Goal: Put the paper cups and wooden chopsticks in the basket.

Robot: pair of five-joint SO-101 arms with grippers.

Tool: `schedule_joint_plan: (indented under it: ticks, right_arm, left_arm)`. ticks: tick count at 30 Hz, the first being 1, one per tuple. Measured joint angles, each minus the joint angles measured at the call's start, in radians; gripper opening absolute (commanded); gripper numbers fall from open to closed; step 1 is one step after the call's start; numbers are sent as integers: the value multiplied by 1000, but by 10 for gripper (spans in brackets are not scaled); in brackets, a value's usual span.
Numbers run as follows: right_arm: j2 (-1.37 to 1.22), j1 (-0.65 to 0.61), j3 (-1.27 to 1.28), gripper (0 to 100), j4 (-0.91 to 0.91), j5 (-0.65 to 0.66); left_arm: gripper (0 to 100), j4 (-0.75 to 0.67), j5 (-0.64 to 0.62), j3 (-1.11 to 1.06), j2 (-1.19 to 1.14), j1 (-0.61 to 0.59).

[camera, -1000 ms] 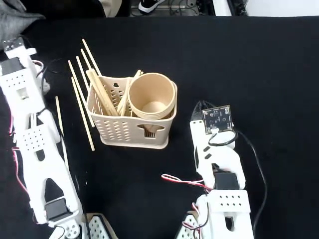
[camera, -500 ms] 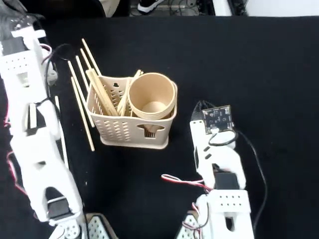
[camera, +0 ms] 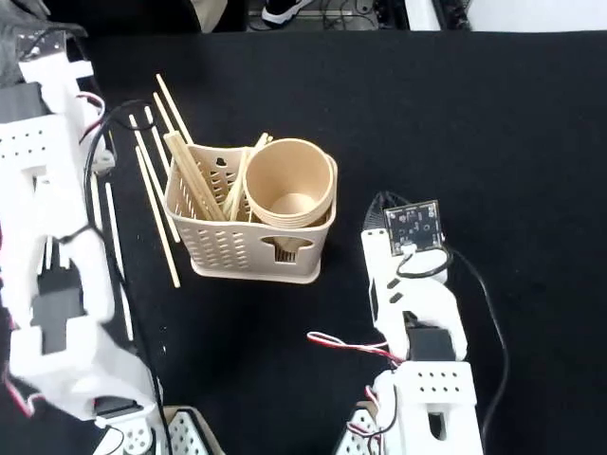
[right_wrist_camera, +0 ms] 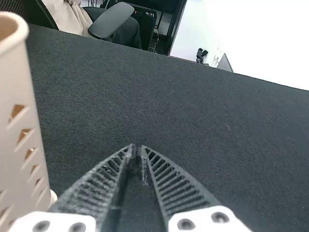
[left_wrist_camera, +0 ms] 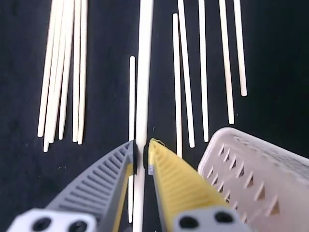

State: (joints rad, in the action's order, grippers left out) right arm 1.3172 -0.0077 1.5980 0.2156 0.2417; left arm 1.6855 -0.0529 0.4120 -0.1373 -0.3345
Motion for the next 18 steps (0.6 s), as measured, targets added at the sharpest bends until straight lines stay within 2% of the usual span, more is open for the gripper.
schedule_joint_plan:
  ticks: [4, 11, 15, 18]
  right_arm:
    - [0, 0, 0, 11, 0, 0]
    - [0, 0, 0, 11, 0, 0]
    - [0, 0, 0, 11, 0, 0]
    - [0, 0, 0, 11, 0, 0]
  left_arm:
    - [29, -133, 0, -233, 201, 8]
    - [29, -451, 2, -654, 617, 11]
    - [29, -601, 2, -835, 858, 14]
    - [29, -709, 2, -962, 1051, 58]
